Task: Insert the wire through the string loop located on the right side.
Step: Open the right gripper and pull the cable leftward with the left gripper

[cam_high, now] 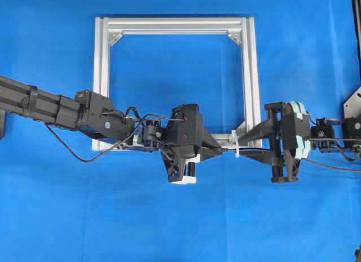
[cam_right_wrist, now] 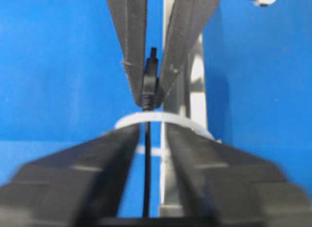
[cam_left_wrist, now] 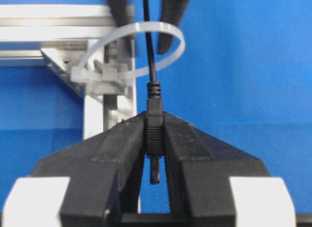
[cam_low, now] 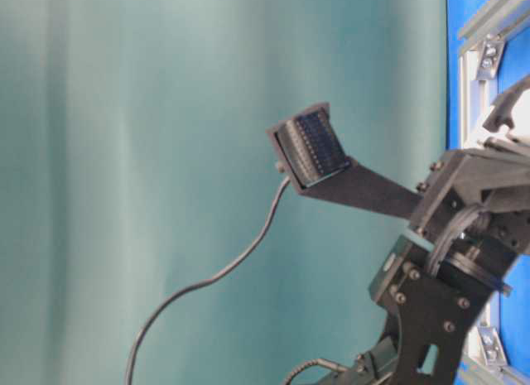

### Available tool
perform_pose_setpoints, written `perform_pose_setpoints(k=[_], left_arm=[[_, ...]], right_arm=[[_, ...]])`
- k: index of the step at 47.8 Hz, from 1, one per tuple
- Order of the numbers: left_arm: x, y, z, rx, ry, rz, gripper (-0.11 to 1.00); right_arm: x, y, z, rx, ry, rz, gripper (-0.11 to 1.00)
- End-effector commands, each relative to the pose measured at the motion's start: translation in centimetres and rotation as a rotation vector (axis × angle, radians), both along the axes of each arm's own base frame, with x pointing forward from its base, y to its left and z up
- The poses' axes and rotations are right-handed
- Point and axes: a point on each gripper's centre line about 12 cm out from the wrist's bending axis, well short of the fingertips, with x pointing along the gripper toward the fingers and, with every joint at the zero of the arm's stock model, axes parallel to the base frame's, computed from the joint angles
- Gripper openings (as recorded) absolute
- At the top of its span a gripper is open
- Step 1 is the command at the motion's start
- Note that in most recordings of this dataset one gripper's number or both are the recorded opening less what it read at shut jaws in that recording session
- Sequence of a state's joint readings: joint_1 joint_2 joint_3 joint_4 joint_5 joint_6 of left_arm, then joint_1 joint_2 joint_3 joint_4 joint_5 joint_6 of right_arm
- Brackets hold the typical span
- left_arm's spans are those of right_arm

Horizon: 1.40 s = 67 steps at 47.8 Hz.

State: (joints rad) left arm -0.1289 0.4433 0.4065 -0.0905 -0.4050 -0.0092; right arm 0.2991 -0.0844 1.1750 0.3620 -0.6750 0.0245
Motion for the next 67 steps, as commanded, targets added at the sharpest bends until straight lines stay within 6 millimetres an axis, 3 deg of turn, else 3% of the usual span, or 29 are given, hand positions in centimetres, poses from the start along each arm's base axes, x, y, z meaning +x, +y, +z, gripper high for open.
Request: perform_pose_setpoints(k=[1, 7, 11, 21, 27, 53, 67], left_arm=[[0.3, -0.1, 2.6, -0.005, -0.058, -0.003, 0.07], [0.2, -0.1, 2.8, -0.004, -0.061, -0.004, 0.07], [0.1, -0.1, 2.9, -0.004, -0.061, -0.004, 0.07], [-1.2, 0.1, 3.5, -0.004, -0.058, -0.004, 0.07], [-3.3, 0.3, 3.9, -0.002, -0.038, -0.005, 0.07], [-19.1, 1.2, 5.6, -0.058, 0.028, -0.015, 0.07], [-24.3, 1.9, 4.7, -0.15, 0.093, 0.031, 0.07]], right_arm=[[0.2, 0.1, 0.4, 0.009, -0.011, 0.0, 0.4], [0.0, 0.1, 0.2, 0.011, 0.012, 0.001, 0.72], [-0.2, 0.1, 0.1, 0.01, 0.015, 0.002, 0.87], [-1.2, -0.2, 0.2, 0.009, 0.016, 0.002, 0.85], [-1.8, -0.4, 0.2, 0.009, 0.013, 0.002, 0.85], [-2.2, -0.5, 0.3, 0.009, 0.017, 0.003, 0.85], [-2.2, -0.5, 0.3, 0.009, 0.014, 0.003, 0.85]])
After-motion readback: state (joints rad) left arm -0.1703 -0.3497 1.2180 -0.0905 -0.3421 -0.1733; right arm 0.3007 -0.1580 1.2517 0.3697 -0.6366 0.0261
